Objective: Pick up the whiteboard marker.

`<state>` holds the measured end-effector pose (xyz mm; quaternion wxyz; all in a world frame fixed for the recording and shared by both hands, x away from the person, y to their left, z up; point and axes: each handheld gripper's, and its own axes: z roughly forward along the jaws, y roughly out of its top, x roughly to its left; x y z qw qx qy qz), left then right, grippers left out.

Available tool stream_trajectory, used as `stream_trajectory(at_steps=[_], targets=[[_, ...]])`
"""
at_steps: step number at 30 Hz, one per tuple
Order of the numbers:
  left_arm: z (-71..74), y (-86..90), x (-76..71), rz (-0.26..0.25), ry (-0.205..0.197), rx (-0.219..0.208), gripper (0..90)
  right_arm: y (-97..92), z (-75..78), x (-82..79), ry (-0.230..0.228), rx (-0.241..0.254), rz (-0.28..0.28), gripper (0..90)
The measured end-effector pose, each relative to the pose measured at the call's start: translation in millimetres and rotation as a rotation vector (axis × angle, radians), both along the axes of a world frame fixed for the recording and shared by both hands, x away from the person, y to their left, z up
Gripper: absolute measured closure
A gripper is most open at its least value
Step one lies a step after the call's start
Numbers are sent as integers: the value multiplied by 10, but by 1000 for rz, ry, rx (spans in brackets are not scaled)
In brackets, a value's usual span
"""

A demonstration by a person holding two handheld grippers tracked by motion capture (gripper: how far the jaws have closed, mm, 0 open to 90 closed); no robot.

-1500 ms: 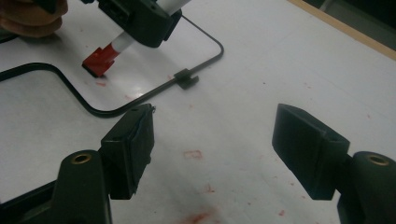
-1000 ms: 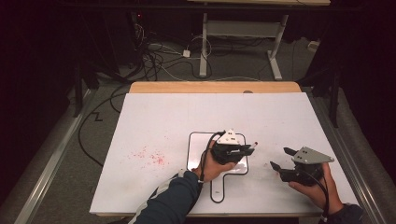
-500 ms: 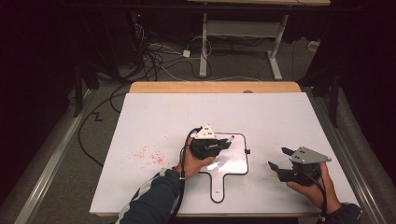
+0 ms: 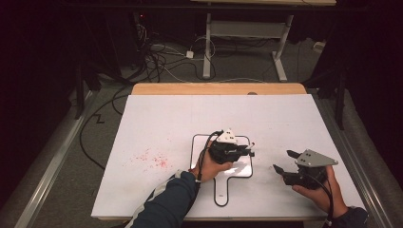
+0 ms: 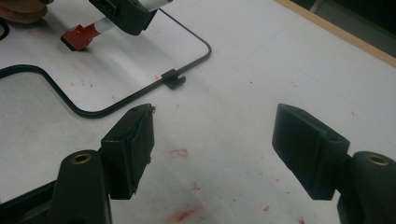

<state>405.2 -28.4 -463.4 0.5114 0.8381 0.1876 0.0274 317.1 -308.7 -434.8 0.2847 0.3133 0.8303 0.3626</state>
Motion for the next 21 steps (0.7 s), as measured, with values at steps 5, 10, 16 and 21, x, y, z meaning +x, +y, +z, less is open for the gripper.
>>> stream_trajectory(at_steps=[5, 10, 16, 21], targets=[[29, 89, 10, 17, 0, 8, 786, -2, -2, -4, 3, 1, 2, 313], [85, 210, -66, 26, -23, -8, 786, 43, -19, -2, 9, -3, 13, 314], [122, 374, -137, 39, -35, -32, 786, 88, -37, 27, 23, 9, 17, 315], [184, 441, -184, 42, -61, -46, 785, 142, -63, 65, 42, 22, 31, 325]])
